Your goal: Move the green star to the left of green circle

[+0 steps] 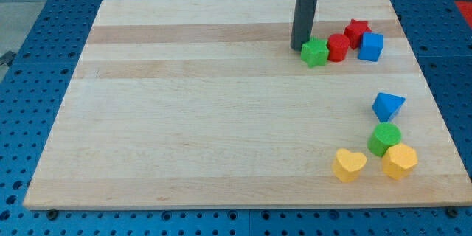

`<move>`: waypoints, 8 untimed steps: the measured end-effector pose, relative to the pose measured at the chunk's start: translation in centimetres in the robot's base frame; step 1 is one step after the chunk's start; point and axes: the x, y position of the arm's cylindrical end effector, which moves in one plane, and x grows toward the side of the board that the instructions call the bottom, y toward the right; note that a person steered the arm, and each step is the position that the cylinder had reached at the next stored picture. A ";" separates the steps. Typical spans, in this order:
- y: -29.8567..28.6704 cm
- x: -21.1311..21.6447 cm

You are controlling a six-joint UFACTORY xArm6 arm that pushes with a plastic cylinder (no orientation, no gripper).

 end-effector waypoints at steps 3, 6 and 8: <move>0.6 7.0; 2.6 -4.0; 3.2 1.4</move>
